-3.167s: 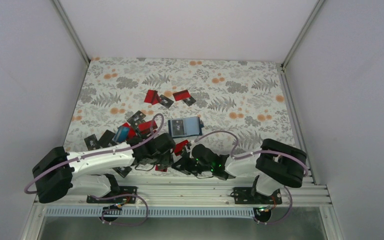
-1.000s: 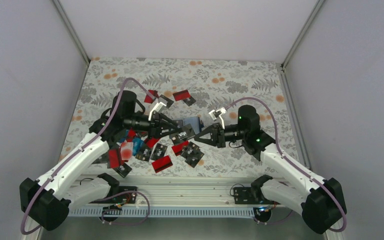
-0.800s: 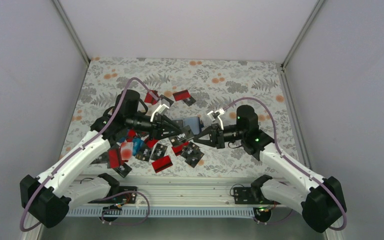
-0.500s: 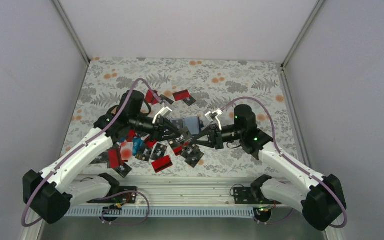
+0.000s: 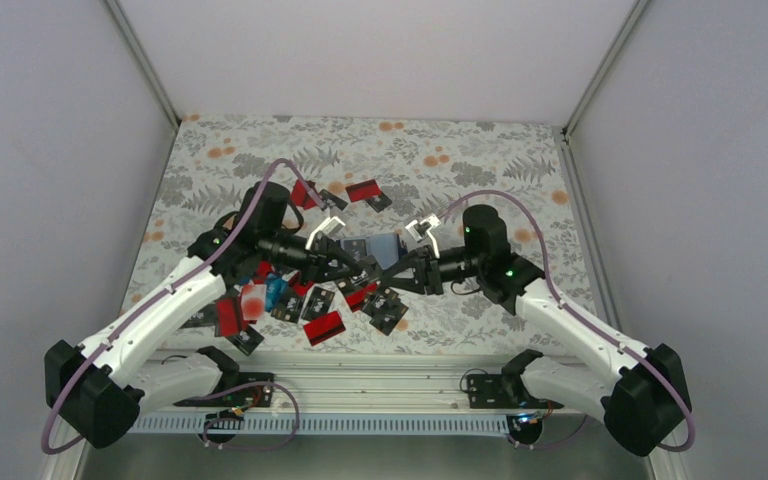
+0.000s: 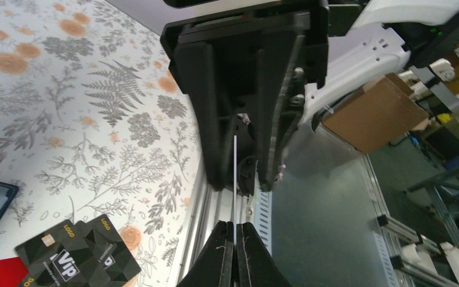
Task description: Put the credit cards into the card holder
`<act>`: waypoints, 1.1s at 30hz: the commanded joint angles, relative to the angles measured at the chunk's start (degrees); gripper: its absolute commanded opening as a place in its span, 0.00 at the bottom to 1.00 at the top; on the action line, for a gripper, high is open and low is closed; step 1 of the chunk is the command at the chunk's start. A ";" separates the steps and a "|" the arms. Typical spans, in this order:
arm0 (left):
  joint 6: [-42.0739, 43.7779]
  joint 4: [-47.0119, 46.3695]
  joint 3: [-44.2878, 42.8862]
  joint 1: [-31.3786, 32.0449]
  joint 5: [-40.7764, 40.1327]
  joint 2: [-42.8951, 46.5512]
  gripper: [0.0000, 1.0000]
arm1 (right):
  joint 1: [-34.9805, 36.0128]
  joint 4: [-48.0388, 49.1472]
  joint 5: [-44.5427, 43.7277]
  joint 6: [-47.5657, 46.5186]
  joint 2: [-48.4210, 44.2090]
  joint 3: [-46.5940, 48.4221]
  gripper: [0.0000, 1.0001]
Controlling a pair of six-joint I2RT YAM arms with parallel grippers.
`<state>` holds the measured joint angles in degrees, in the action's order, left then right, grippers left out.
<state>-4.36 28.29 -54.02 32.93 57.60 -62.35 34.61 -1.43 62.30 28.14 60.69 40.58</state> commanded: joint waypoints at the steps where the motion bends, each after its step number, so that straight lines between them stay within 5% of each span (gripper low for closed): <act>1: -5.76 -6.50 0.55 0.12 -6.07 -0.49 0.02 | -0.55 -5.12 -10.96 -1.19 1.07 4.11 0.52; 5: -12.67 -11.76 2.78 0.12 -12.16 -1.67 0.02 | -3.59 -6.02 -19.87 0.94 1.05 4.53 0.67; 18: -35.63 -18.65 7.39 0.47 -38.06 -9.55 0.02 | -14.63 -3.00 -27.70 7.67 13.58 4.63 0.62; 25: -40.63 -21.65 6.11 0.73 -41.15 -17.89 0.02 | -14.57 -1.13 -25.63 6.98 23.22 7.15 0.57; 33: -42.83 -25.82 2.47 1.25 -40.06 -29.86 0.02 | -14.53 -4.24 -33.43 5.44 30.19 10.21 0.51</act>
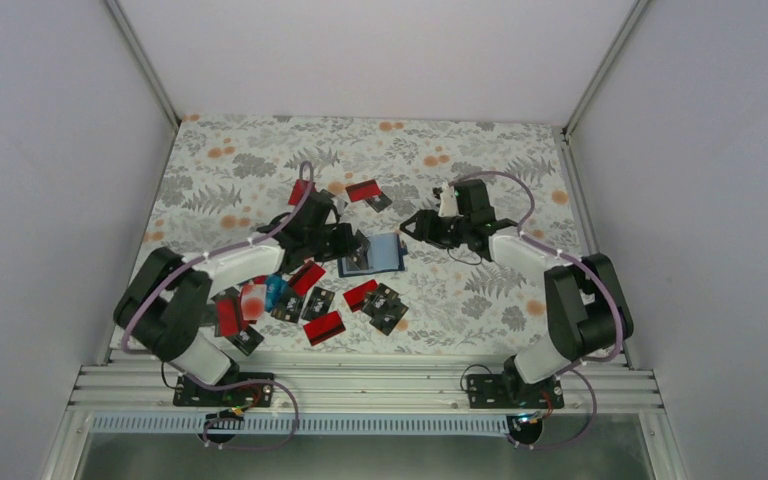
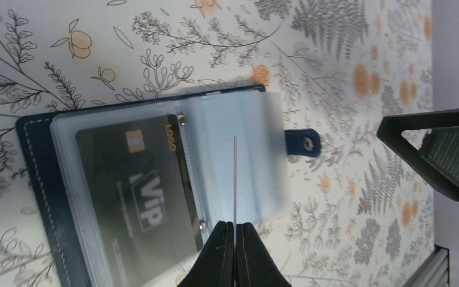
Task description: Put the credit cards into the card holder
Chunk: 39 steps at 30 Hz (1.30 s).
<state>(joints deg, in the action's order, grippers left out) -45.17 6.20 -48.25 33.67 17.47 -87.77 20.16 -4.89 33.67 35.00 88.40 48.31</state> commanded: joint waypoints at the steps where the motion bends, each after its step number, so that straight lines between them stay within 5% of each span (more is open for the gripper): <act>1: -2.05 -4.04 -4.02 0.54 0.30 -5.75 0.02 | -0.10 -0.98 -5.62 -1.63 3.23 2.75 0.49; 16: -2.02 -4.47 -9.22 0.74 2.68 -15.83 0.02 | -0.21 -3.17 -10.19 -3.26 15.15 5.13 0.22; 39: -2.66 -10.07 -8.02 3.66 2.72 -20.44 0.02 | 0.10 1.21 -2.63 -3.54 16.31 -1.10 0.14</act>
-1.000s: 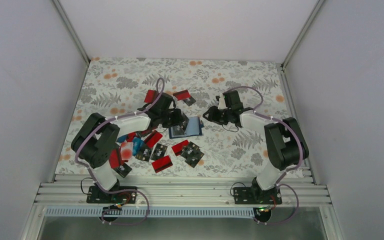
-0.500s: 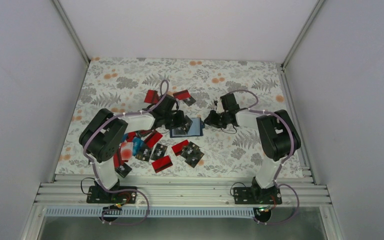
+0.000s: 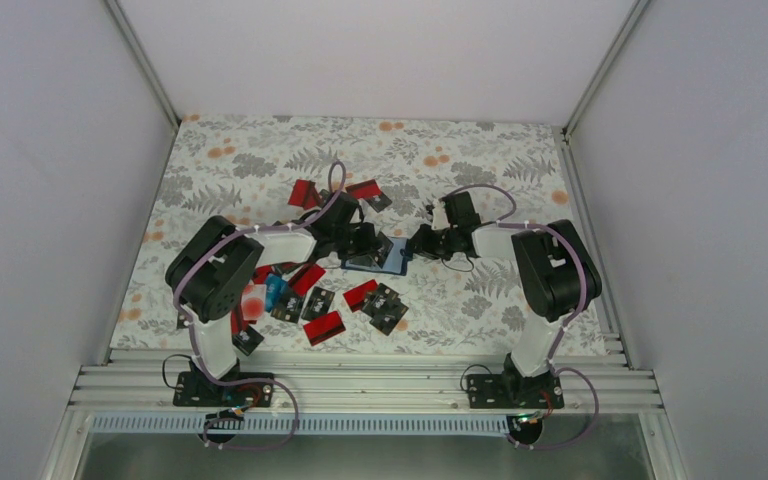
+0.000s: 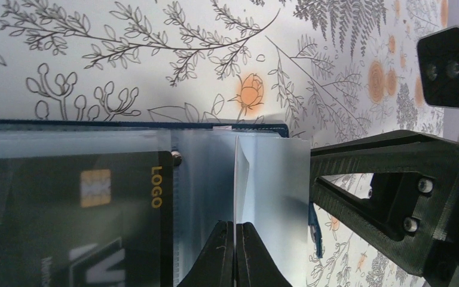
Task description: Put the credit cards into the card holder
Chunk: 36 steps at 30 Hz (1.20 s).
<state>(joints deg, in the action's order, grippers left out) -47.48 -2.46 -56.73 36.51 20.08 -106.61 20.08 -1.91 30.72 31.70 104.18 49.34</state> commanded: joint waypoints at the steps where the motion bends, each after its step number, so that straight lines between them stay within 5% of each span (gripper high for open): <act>1: -0.26 -1.96 0.70 0.88 0.14 -1.65 0.02 | 0.14 -1.70 0.54 -0.24 0.70 -2.14 0.13; 36: -2.74 -17.00 9.43 4.47 -5.10 -4.08 0.02 | 0.16 -0.96 0.36 1.58 0.82 -4.71 0.11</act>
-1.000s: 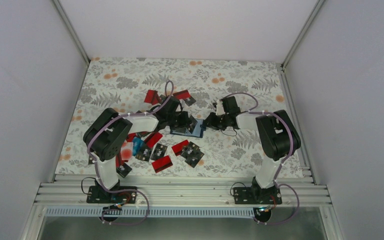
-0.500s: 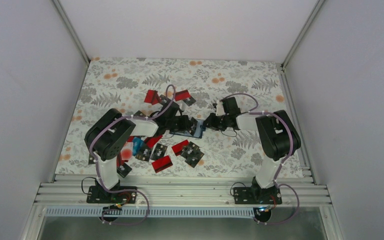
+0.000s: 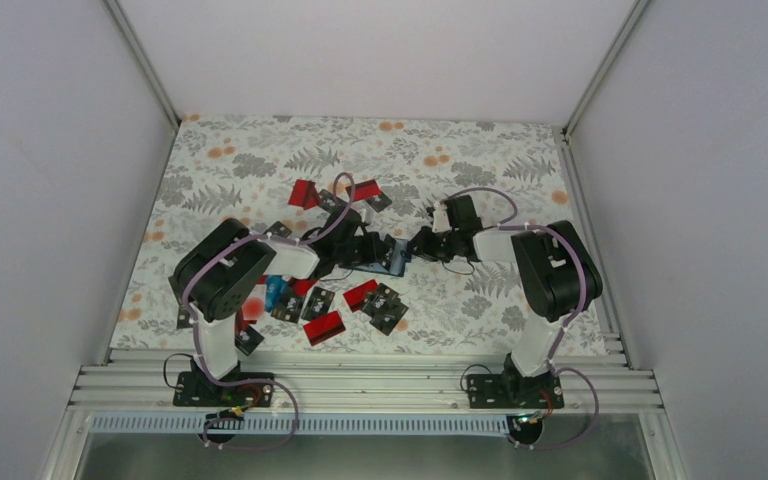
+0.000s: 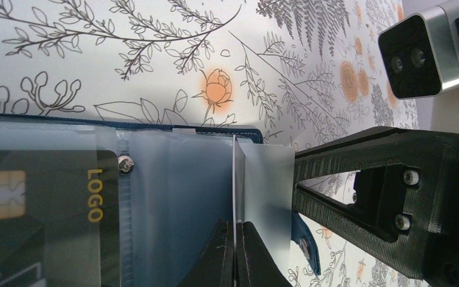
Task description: Put the credit cards into the card holder
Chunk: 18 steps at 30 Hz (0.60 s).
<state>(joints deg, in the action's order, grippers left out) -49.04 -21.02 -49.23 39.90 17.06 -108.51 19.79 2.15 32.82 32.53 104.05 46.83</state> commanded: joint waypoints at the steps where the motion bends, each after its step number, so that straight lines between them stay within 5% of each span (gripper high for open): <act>1: -1.50 1.32 2.17 1.18 -2.22 -2.24 0.02 | 0.44 -4.99 -1.79 0.89 0.94 -2.29 0.11; 18: -5.56 -0.76 1.60 3.92 -4.17 -5.25 0.03 | 0.47 -4.04 -1.35 2.89 1.49 -3.78 0.11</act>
<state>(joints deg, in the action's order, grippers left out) -54.54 -25.67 -47.75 41.67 13.52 -109.75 19.66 3.70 32.88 34.79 104.01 45.93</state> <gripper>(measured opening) 0.030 0.109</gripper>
